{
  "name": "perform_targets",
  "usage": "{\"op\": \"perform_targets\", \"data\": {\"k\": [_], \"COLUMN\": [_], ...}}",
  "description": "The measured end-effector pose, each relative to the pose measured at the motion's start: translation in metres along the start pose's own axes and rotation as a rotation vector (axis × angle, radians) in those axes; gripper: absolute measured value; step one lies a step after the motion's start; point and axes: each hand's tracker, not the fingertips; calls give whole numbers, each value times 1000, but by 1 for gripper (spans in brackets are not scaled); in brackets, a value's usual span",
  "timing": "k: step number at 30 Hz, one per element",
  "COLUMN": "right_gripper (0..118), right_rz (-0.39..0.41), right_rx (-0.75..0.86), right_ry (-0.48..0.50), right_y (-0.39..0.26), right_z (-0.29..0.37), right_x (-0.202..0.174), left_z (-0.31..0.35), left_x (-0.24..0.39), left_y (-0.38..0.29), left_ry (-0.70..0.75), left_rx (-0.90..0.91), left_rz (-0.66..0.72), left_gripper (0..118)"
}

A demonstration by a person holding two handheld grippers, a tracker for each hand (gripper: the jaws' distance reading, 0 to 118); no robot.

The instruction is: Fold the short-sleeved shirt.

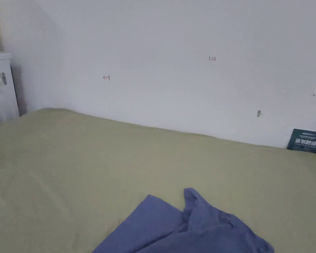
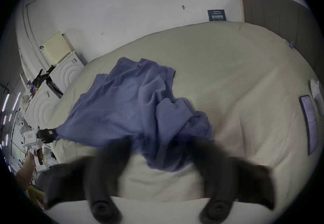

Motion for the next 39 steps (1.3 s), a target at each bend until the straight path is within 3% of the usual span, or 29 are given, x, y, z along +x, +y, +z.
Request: {"op": "perform_targets", "data": {"k": [2,4,6,9,10,11,12,13,14,15,17,19,20,21,22,23,24,31,33,35,37,38,39], "right_gripper": [107,106,106,101,89,65,16,0,0,0,0,0,0,0,0,0,0,0,0,0,0,4,36], "right_rz": [70,173,206,216,203,190,174,182,197,212,224,221,212,202,198,199,202,195,206,233,253,250,257], "right_rx": [86,215,300,436,477,510,520,496,501,479,444,430,428,426,426,427,428,389,371,322,282,247,187], "right_ry": [-10,-88,-193,-254,-252,-254,-267,-267,-294,-279,-251,-250,-240,-226,-212,-213,-212,-168,-158,-105,-58,-29,18], "right_y": [6,7,5,-17,-27,-36,-44,-50,-58,-62,-66,-61,-60,-58,-56,-51,-48,-17,-4,16,52,71,96], "right_z": [27,60,84,111,117,120,122,121,122,121,118,116,115,114,113,112,110,91,79,61,32,15,-7], "right_x": [-13,-43,-70,-107,-114,-120,-126,-130,-133,-134,-134,-132,-132,-130,-129,-129,-128,-123,-119,-118,-110,-106,-106], "left_z": [28,57,73,81,81,83,82,82,84,79,77,74,69,62,53,44,31,-62,-72,-66,-61,-57,-55], "left_x": [19,51,73,100,105,108,110,114,115,118,114,110,106,100,93,87,79,37,31,30,34,35,34], "left_y": [1,0,-8,-31,-40,-47,-51,-58,-70,-75,-68,-60,-55,-49,-41,-35,-26,-2,-6,-5,-3,-3,-2], "left_ry": [-36,-23,24,157,170,154,92,73,91,139,113,72,94,121,124,138,142,237,277,232,231,234,141], "left_rx": [139,258,357,449,464,467,433,421,469,485,467,395,382,375,330,292,217,-172,-180,-108,-118,-100,-106], "left_rz": [-95,-249,-397,-543,-556,-579,-592,-613,-650,-666,-701,-648,-638,-630,-625,-619,-612,-495,-477,-443,-460,-488,-490], "left_gripper": [102,102,102,101,99,97,92,76,30,0,0,0,2,18,45,82,111,110,110,100,55,17,2]}}
